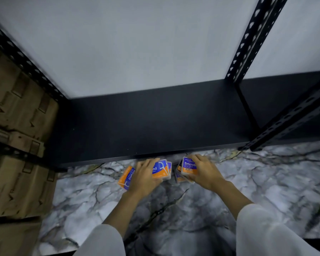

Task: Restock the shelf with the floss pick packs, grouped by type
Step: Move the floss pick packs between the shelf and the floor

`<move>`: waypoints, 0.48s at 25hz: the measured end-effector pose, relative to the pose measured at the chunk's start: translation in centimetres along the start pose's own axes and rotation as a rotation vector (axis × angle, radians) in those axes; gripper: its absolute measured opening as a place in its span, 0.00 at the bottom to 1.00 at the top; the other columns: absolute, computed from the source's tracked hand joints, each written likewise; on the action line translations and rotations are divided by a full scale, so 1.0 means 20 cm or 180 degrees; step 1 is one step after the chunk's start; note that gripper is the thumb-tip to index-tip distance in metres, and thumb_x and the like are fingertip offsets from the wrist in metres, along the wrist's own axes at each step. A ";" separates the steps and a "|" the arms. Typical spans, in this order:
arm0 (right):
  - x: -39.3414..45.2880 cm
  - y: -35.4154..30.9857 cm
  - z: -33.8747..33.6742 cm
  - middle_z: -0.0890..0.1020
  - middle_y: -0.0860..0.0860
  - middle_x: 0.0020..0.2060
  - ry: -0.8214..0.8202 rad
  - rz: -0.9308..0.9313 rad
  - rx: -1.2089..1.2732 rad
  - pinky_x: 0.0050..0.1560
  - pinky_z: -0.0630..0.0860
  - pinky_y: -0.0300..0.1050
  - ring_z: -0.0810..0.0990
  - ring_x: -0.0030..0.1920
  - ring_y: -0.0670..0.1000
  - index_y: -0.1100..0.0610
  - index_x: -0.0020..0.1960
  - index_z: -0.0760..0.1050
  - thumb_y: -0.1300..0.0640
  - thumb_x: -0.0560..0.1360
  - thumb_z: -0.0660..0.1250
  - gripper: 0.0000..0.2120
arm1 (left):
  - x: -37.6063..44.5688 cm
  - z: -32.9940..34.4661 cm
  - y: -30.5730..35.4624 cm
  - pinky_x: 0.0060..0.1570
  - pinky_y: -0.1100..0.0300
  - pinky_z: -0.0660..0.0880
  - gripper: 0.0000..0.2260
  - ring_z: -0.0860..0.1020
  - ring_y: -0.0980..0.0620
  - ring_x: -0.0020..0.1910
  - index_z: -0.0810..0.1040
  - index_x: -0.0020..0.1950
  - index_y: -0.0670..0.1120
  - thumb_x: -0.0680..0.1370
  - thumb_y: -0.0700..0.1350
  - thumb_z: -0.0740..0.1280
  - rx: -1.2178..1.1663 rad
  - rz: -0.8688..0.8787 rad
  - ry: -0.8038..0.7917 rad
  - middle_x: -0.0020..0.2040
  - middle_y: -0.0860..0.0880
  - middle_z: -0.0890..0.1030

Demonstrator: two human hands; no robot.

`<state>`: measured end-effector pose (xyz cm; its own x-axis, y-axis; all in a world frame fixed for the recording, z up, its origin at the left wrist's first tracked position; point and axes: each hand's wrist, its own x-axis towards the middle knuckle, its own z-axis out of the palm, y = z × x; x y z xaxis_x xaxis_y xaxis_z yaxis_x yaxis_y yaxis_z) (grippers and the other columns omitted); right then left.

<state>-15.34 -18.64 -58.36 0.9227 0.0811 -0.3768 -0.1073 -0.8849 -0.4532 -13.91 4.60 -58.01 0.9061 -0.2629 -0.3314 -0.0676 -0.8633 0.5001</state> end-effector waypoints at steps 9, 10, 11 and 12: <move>0.06 -0.01 0.06 0.67 0.51 0.70 0.0022 -0.0113 -0.0053 0.68 0.65 0.49 0.63 0.70 0.52 0.52 0.74 0.60 0.47 0.72 0.71 0.34 | 0.00 0.02 -0.05 0.59 0.64 0.62 0.34 0.62 0.53 0.67 0.62 0.75 0.55 0.72 0.52 0.73 -0.0207 0.0102 0.0095 0.69 0.56 0.67; 0.06 0.00 0.06 0.67 0.51 0.70 0.0024 -0.0117 -0.0049 0.68 0.65 0.49 0.63 0.70 0.52 0.52 0.74 0.60 0.48 0.72 0.71 0.34 | 0.00 0.02 -0.05 0.59 0.64 0.62 0.34 0.62 0.54 0.67 0.62 0.75 0.55 0.73 0.52 0.73 -0.0201 0.0096 0.0107 0.68 0.56 0.66; 0.06 0.00 0.06 0.67 0.51 0.70 0.0022 -0.0121 -0.0053 0.69 0.65 0.49 0.63 0.70 0.52 0.52 0.74 0.60 0.49 0.72 0.71 0.34 | 0.00 0.02 -0.05 0.59 0.63 0.63 0.34 0.62 0.54 0.67 0.62 0.75 0.56 0.73 0.52 0.73 -0.0191 0.0087 0.0118 0.68 0.55 0.66; 0.06 0.00 0.06 0.67 0.51 0.70 0.0019 -0.0125 -0.0059 0.69 0.65 0.49 0.63 0.70 0.52 0.52 0.74 0.60 0.49 0.72 0.71 0.34 | 0.00 0.02 -0.05 0.60 0.62 0.64 0.34 0.62 0.53 0.67 0.61 0.75 0.56 0.73 0.52 0.73 -0.0189 0.0074 0.0120 0.68 0.55 0.66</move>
<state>-14.75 -17.94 -59.71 0.9283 0.1134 -0.3542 -0.0640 -0.8895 -0.4524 -14.04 5.28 -58.87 0.9198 -0.2651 -0.2893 -0.0649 -0.8299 0.5541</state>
